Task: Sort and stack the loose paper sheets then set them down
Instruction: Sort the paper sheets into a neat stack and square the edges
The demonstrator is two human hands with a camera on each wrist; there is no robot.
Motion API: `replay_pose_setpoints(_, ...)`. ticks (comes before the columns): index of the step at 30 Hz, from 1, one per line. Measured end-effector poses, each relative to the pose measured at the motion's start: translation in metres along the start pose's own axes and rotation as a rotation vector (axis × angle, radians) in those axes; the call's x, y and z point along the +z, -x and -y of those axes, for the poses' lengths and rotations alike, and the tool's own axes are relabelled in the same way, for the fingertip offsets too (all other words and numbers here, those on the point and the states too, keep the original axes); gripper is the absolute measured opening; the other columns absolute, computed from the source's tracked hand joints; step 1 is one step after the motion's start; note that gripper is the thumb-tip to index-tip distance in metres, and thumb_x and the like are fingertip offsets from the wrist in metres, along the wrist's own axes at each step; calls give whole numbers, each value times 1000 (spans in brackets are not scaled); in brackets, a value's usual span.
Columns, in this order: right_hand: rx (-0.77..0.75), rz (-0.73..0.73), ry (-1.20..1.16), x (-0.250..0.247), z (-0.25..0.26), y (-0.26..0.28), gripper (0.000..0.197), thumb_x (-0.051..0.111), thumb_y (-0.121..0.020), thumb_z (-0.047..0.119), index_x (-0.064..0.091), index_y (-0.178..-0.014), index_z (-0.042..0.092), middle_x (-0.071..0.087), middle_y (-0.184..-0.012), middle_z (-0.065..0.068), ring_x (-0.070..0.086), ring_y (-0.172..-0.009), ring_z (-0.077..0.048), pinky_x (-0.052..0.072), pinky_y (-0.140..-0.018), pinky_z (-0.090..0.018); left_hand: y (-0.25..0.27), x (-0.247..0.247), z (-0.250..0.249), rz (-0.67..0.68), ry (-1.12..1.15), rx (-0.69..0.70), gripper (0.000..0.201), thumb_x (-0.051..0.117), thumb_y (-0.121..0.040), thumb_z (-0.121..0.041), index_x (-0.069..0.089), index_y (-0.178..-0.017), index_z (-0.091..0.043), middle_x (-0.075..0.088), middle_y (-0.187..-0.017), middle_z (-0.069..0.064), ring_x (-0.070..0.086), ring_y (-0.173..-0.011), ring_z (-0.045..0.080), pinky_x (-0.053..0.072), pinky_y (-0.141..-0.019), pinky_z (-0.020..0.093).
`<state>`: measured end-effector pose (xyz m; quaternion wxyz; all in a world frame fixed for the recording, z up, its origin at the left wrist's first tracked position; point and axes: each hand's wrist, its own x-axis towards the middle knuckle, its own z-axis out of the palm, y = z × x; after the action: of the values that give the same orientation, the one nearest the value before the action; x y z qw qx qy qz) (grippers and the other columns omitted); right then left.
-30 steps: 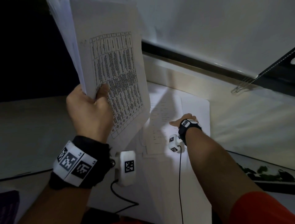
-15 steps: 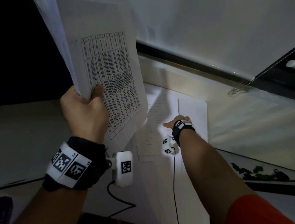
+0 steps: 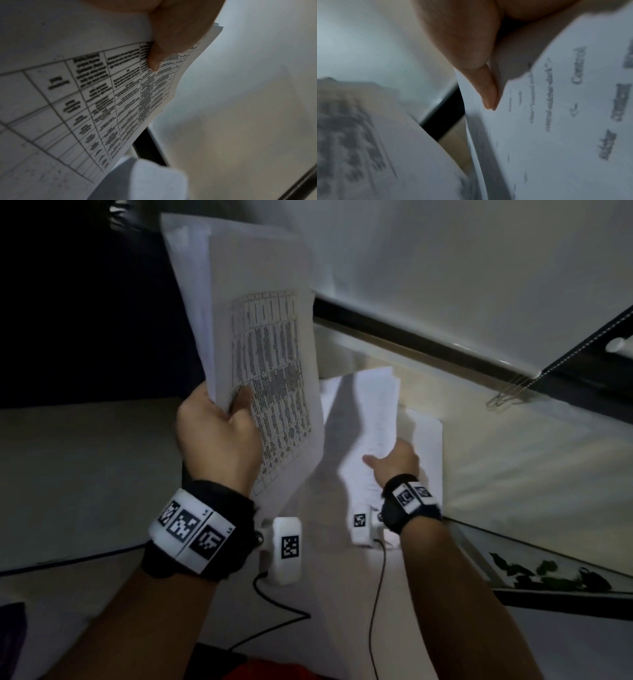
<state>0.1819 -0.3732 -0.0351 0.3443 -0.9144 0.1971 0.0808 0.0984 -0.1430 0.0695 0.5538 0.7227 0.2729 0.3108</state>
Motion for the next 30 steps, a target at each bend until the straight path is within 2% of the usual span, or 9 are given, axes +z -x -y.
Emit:
replay_pose_setpoints(3,-130,-165,-3,-49,12,21,39,81,-81,17,68,-116,4,72,-115,-13,69,-106,-30,47,-82,-24,17,3,5,39,-165,-24,13,61,-90,-18,71,-97,-11,68,-81,-5,63,-71,10,43,-60,17)
replay_pose_setpoints(8,-312,-359,46,-116,28,44,37,82,-75,27,70,-105,9,75,-104,-11,70,-95,-28,53,-78,-30,45,16,32,167,-262,-140,18,63,-91,-19,69,-98,-4,66,-79,3,61,-70,17,46,-66,22)
replay_pose_setpoints(11,-381,-331,-82,-141,37,57,42,82,-67,32,72,-102,10,76,-98,-4,72,-90,-21,58,-79,-34,54,20,68,216,-228,-295,24,66,-89,-24,68,-95,-1,71,-83,11,70,-77,28,60,-74,41)
replay_pose_setpoints(14,-471,-201,-310,-156,41,69,29,85,-70,18,74,-97,20,76,-96,9,73,-89,-7,59,-78,-30,59,19,99,252,-235,-435,28,68,-84,-29,71,-98,-4,74,-94,11,71,-86,27,60,-81,48)
replay_pose_setpoints(17,-427,-26,-465,-138,32,64,32,83,-74,-1,72,-100,15,75,-85,15,70,-72,6,55,-65,-16,61,14,124,294,-242,-550,23,69,-86,-22,68,-95,-2,71,-95,11,69,-89,27,57,-87,41)
replay_pose_setpoints(20,-201,170,-476,-83,-6,31,42,85,-69,-1,70,-108,4,77,-93,3,73,-78,-10,58,-74,-29,62,7,145,369,-193,-623,17,63,-92,-11,68,-96,5,69,-96,14,66,-82,26,50,-74,28)
replay_pose_setpoints(24,57,291,-179,-8,-59,0,54,87,-74,8,63,-122,3,69,-122,-12,67,-99,-24,52,-86,-29,65,-2,168,379,-108,-738,15,65,-92,-22,72,-96,-10,71,-93,8,66,-82,24,55,-75,28)
replay_pose_setpoints(27,63,307,-104,23,-73,-1,49,81,-81,5,62,-126,1,67,-126,-14,65,-103,-23,47,-86,-25,61,-6,180,334,-21,-833,41,65,-87,-44,69,-114,-14,71,-107,6,67,-97,26,54,-94,42)
replay_pose_setpoints(30,9,389,-105,41,-67,8,44,79,-85,19,64,-125,8,69,-125,-8,64,-94,-14,49,-78,-18,58,-5,182,371,-64,-836,47,74,-77,-54,67,-112,-23,70,-105,-1,66,-93,22,54,-93,37)
